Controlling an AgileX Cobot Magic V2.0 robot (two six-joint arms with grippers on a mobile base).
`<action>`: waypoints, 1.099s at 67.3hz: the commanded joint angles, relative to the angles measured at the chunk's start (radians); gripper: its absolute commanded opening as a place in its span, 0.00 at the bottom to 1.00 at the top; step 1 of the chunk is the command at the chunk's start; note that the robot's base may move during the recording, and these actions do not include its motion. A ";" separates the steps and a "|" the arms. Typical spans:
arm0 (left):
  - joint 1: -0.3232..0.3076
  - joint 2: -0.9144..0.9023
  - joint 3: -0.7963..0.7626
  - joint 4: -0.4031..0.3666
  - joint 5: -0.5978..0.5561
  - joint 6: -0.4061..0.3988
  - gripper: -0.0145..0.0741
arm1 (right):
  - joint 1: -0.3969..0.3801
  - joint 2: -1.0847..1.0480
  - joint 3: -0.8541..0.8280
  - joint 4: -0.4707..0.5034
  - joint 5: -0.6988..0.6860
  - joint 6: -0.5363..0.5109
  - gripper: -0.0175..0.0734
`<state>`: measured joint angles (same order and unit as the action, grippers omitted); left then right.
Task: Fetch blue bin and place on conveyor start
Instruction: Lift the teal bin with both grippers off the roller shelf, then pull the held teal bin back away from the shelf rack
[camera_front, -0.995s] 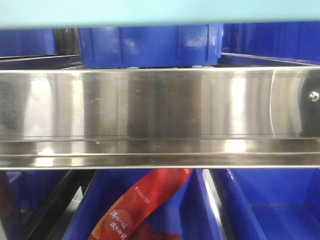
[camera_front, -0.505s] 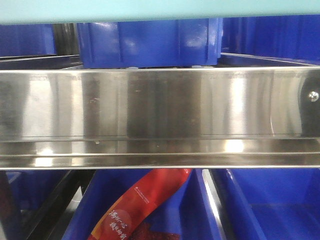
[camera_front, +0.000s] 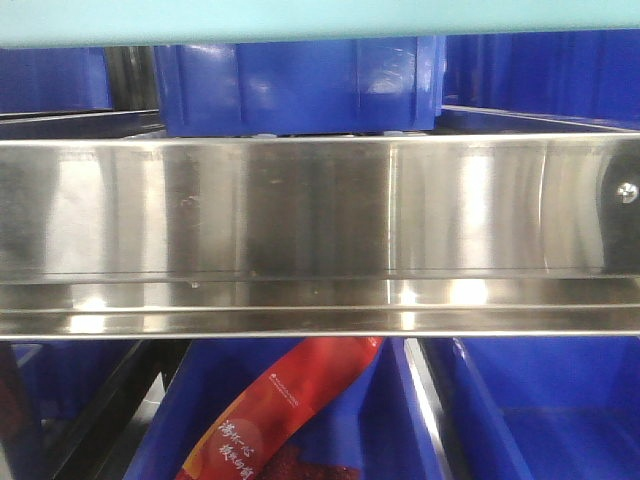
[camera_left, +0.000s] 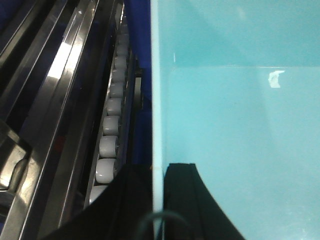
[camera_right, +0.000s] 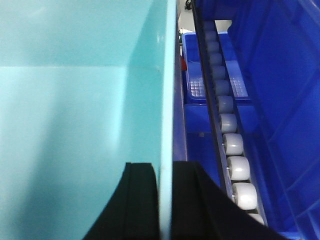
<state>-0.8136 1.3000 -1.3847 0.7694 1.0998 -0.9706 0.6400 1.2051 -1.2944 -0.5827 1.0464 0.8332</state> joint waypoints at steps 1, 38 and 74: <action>-0.018 0.003 -0.010 0.005 -0.071 -0.007 0.04 | 0.007 -0.005 -0.001 0.014 -0.090 -0.003 0.01; -0.018 0.003 -0.010 0.005 -0.071 -0.007 0.04 | 0.007 -0.005 -0.001 0.014 -0.090 -0.003 0.01; -0.018 0.003 -0.010 0.025 -0.071 -0.007 0.04 | 0.007 -0.005 -0.001 0.014 -0.090 -0.003 0.01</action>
<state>-0.8136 1.3000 -1.3847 0.7829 1.0980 -0.9706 0.6400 1.2051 -1.2939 -0.5827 1.0424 0.8332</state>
